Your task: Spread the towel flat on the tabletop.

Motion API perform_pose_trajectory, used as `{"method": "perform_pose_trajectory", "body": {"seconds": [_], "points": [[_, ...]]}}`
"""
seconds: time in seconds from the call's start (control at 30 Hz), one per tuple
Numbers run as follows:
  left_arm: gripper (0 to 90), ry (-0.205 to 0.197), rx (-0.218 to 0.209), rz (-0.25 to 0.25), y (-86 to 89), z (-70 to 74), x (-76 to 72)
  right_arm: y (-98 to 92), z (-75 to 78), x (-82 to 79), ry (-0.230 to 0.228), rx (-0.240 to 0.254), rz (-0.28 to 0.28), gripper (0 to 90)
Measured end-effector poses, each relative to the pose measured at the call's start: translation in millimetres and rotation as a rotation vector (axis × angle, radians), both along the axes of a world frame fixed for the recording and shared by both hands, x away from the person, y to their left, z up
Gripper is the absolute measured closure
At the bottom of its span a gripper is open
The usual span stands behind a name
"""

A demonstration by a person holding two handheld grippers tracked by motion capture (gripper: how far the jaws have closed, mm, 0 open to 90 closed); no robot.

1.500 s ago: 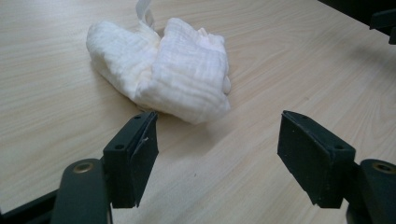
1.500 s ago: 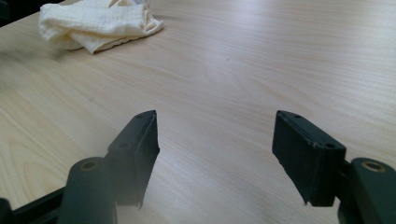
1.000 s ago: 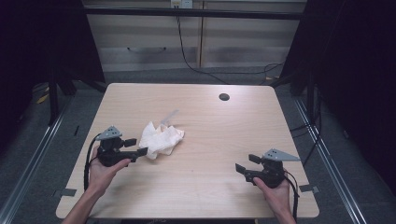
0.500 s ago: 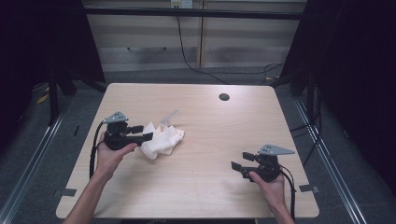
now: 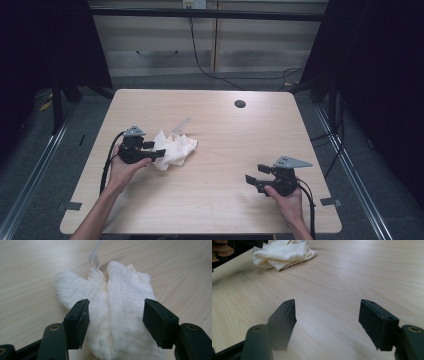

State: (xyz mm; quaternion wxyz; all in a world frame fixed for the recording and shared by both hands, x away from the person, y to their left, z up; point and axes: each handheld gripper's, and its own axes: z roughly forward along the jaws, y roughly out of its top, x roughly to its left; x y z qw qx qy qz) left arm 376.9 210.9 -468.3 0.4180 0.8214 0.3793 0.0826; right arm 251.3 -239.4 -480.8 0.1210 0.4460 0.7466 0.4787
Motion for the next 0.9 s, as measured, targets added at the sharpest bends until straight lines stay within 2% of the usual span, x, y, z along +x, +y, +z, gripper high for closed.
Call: {"method": "perform_pose_trajectory", "body": {"seconds": [0.1,0.13,0.27,0.3,0.33,0.4,0.57,0.63,0.87,0.9], "points": [[35.4,0.016,0.018,-0.032,-5.6,-7.1,0.5,0.1,-2.6,0.4,0.004,-0.008,0.006,28.4],[34.1,0.034,0.020,-0.050,-8.3,-12.5,1.4,0.7,-3.2,0.0,0.010,-0.012,0.007,28.1],[44.8,0.032,0.051,-0.059,-12.9,-18.3,0.9,1.8,-3.4,-0.8,0.017,-0.016,0.012,27.4],[44.8,0.036,0.062,-0.063,-13.6,-18.9,0.9,1.8,-3.4,-0.8,0.017,-0.016,0.012,27.4],[51.6,0.038,0.065,-0.062,-13.7,-19.4,1.0,2.0,-3.8,-0.6,0.018,-0.018,0.015,27.0],[53.5,0.043,0.064,-0.067,-13.0,-20.4,1.1,2.0,-4.0,-0.5,0.021,-0.018,0.016,27.0],[65.6,0.031,0.065,-0.079,-15.3,-25.1,-2.7,2.9,-4.5,-0.7,0.025,-0.025,0.016,27.0],[68.8,0.031,0.048,-0.093,-15.9,-26.4,-5.0,3.1,-4.5,-1.0,0.026,-0.025,0.015,27.0],[69.6,0.031,0.028,-0.121,-21.9,-28.1,-12.2,3.5,-4.9,-1.3,0.034,-0.025,0.021,27.0],[69.6,0.027,0.032,-0.141,-26.4,-28.4,-16.4,3.9,-5.3,-1.0,0.033,-0.027,0.023,27.1]]}}
